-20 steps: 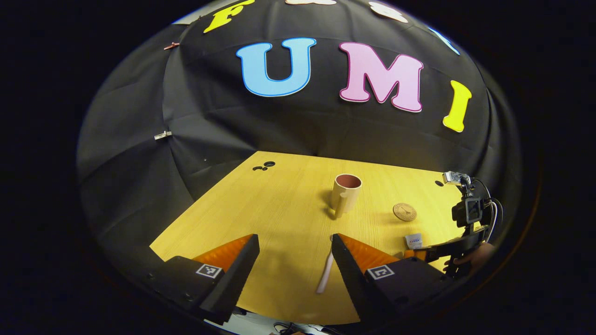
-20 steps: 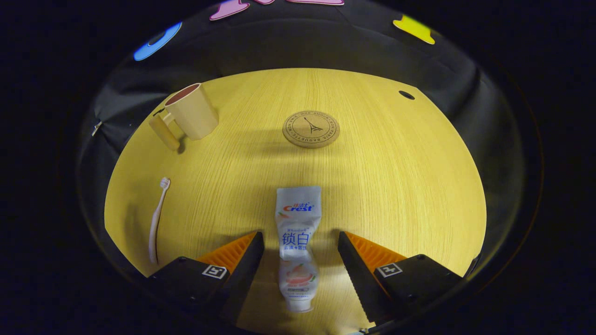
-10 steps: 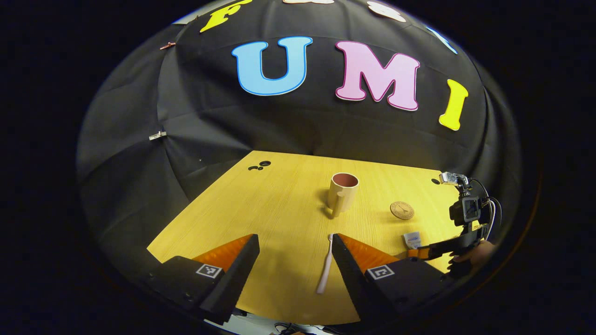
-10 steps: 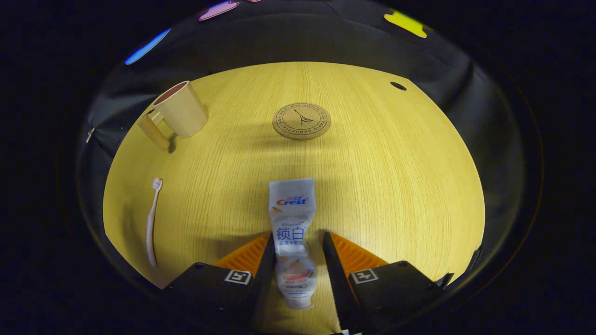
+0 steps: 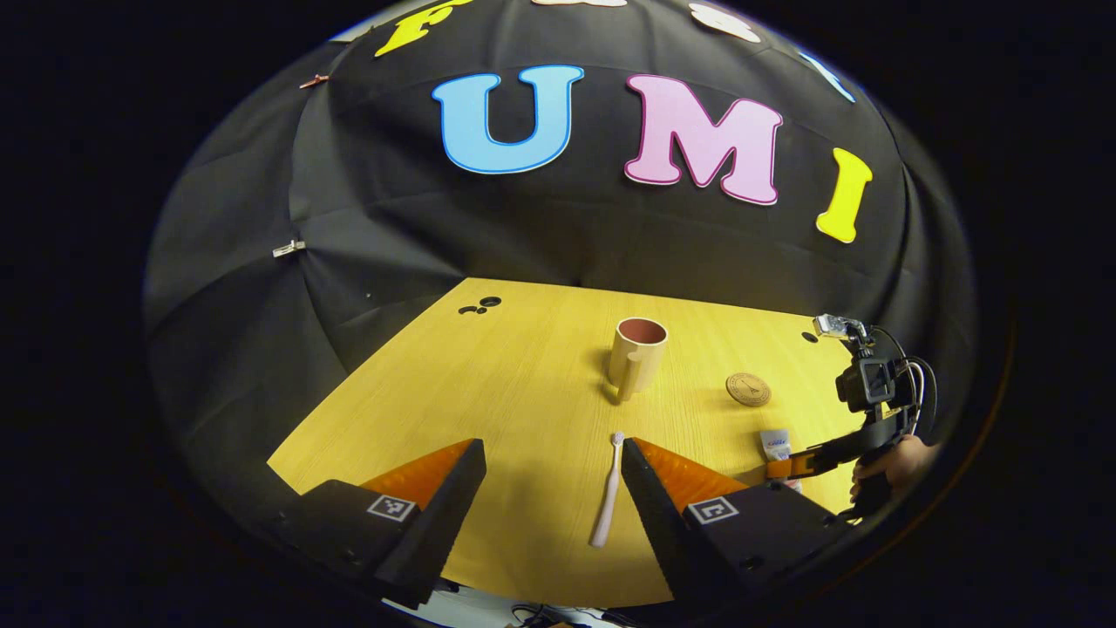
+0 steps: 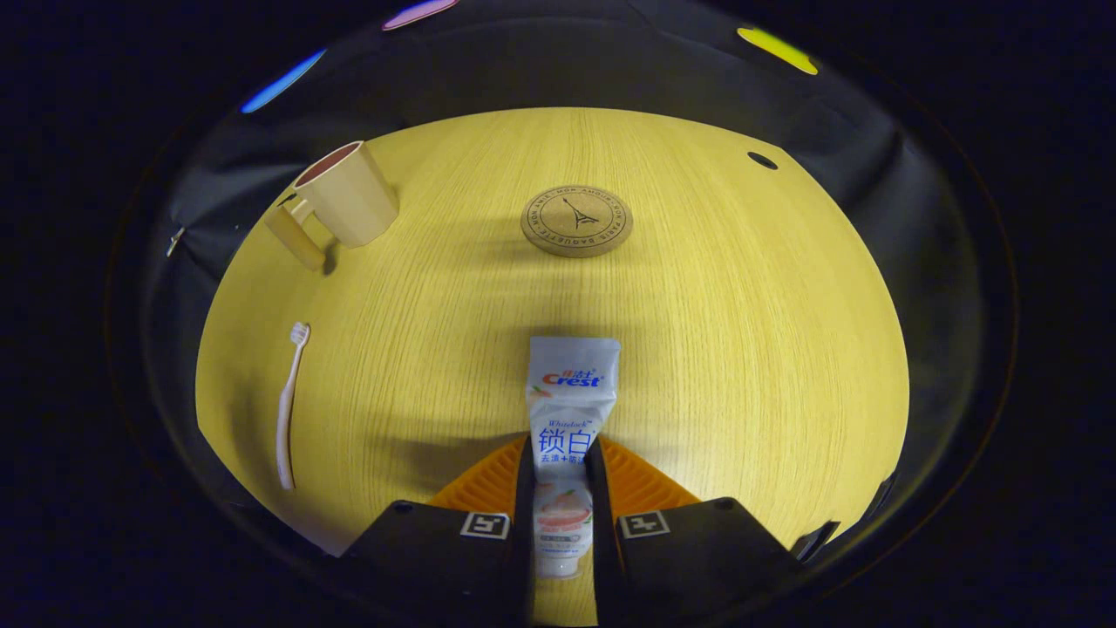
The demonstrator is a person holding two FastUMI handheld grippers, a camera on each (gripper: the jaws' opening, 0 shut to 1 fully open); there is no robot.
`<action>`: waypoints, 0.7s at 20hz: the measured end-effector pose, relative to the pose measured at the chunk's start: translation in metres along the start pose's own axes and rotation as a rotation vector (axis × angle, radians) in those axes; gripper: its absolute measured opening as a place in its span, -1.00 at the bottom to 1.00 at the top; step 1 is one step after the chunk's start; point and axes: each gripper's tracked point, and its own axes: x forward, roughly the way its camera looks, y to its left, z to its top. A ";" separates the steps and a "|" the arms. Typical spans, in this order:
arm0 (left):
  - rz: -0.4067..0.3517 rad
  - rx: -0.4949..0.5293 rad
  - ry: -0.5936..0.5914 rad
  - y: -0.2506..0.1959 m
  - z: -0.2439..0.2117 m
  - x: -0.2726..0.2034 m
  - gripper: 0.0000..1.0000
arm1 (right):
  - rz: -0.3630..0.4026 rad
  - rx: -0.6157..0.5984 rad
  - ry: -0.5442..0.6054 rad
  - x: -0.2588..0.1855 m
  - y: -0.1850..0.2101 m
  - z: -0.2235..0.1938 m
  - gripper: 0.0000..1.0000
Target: Put the toothbrush and toothpaste on the desktop into the cup, then pick up the cup and place it on the coaster on the desktop.
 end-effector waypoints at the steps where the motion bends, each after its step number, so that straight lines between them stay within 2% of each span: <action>1: -0.002 0.001 0.004 0.000 -0.001 0.003 0.94 | 0.006 -0.011 0.000 -0.003 -0.001 -0.001 -0.39; 2: -0.008 0.001 0.010 0.000 -0.002 0.007 0.94 | 0.005 -0.018 -0.013 -0.007 -0.003 -0.001 -0.39; 3: -0.014 0.000 0.018 -0.001 -0.003 0.011 0.94 | 0.007 -0.020 -0.033 -0.011 -0.003 0.002 -0.50; 4: -0.022 0.001 0.025 -0.002 -0.004 0.014 0.95 | 0.011 -0.020 -0.048 -0.018 -0.004 0.003 -0.39; 10: -0.113 0.016 0.124 -0.022 -0.031 0.047 0.95 | 0.049 0.009 -0.130 -0.057 -0.008 0.021 -0.39; 14: -0.141 0.053 0.207 -0.034 -0.059 0.076 0.95 | 0.072 0.066 -0.166 -0.080 -0.016 0.027 -0.40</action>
